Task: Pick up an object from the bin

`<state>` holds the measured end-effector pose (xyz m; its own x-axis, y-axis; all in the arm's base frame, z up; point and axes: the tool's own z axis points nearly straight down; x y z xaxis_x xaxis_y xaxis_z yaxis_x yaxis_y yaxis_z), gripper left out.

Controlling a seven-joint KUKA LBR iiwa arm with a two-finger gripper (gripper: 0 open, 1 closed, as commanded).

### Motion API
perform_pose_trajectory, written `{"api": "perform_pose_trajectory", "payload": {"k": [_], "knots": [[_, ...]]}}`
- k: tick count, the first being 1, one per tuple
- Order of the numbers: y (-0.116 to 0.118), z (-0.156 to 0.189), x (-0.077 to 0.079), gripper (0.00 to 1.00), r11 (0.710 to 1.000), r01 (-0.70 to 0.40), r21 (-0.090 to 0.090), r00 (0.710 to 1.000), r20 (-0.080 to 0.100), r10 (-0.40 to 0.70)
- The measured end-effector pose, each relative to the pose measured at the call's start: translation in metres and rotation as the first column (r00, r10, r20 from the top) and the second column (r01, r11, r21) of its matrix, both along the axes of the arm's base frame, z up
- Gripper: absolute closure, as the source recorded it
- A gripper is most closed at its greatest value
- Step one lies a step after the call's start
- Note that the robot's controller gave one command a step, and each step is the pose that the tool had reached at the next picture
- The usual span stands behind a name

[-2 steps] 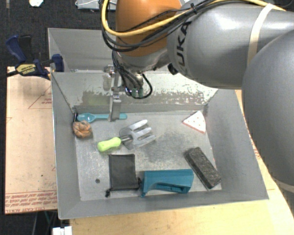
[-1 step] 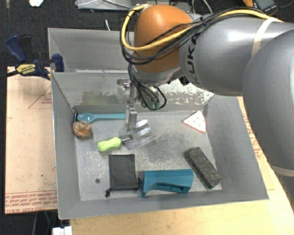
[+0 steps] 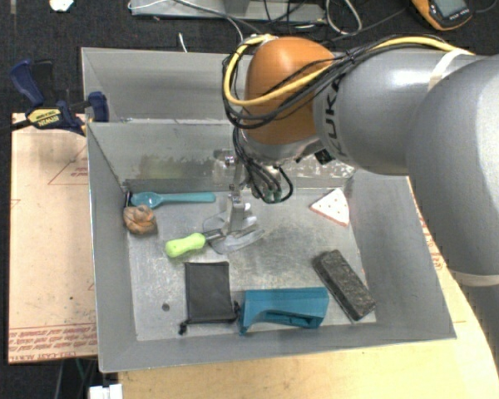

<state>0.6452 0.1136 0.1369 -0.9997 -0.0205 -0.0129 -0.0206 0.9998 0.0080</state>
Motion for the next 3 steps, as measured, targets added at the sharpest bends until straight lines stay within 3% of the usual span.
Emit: {"api": "perform_pose_trajectory", "payload": {"k": [1, 2, 3], "knots": [[-0.037, -0.028, -0.045, 0.00, 0.994, -0.105, -0.002, 0.994, 0.000, 0.105], [-0.049, -0.059, -0.052, 0.00, 0.998, -0.063, -0.004, 0.998, 0.000, 0.063], [-0.030, 0.049, -0.042, 1.00, 0.989, -0.148, -0.004, 0.989, -0.005, 0.148]]}}
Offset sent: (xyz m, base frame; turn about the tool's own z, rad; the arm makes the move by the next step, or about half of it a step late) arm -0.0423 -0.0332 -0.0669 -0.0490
